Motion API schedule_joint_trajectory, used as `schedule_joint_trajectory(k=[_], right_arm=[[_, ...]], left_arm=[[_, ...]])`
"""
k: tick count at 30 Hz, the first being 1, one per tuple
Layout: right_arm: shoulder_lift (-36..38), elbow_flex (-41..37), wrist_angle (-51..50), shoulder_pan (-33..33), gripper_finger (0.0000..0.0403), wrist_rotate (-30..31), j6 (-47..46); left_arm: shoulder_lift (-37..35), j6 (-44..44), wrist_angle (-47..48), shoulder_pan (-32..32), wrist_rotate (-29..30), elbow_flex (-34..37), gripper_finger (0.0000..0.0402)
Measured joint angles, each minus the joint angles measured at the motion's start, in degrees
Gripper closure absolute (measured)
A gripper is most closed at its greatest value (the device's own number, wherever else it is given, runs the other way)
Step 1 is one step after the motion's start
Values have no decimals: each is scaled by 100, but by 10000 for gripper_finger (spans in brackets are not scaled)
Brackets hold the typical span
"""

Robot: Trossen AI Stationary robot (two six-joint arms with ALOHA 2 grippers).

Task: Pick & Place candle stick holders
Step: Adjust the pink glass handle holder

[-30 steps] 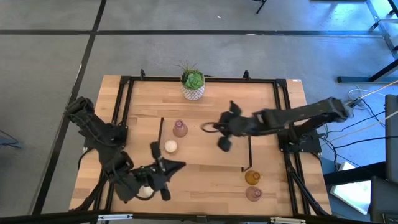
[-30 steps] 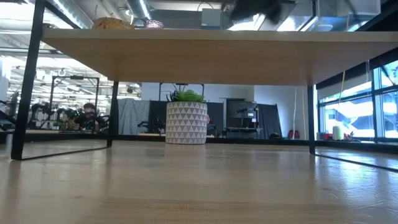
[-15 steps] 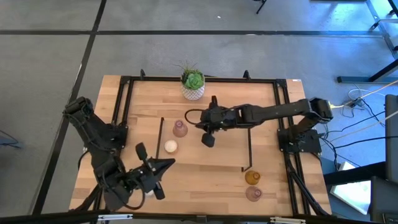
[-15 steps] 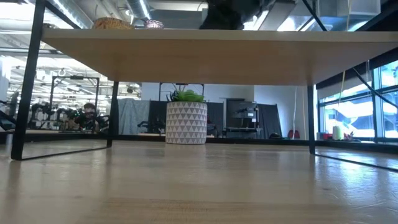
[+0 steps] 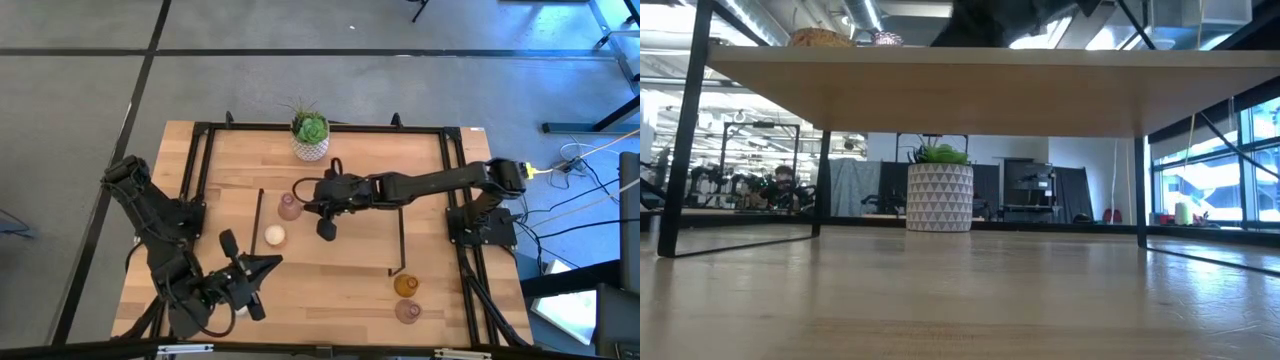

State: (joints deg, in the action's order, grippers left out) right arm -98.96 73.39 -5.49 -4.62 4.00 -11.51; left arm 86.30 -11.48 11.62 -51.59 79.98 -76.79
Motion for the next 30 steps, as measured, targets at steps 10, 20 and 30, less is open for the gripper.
schedule_joint_trajectory(k=[10,20,30], right_arm=[[-182,9,291,4,403,-124,-24],[-206,8,475,24,403,-124,-46],[-329,13,595,116,403,-120,-68]], left_arm=[[0,21,64,0,-17,0,400],[0,-18,64,0,-16,0,400],[0,-24,68,0,-15,0,400]])
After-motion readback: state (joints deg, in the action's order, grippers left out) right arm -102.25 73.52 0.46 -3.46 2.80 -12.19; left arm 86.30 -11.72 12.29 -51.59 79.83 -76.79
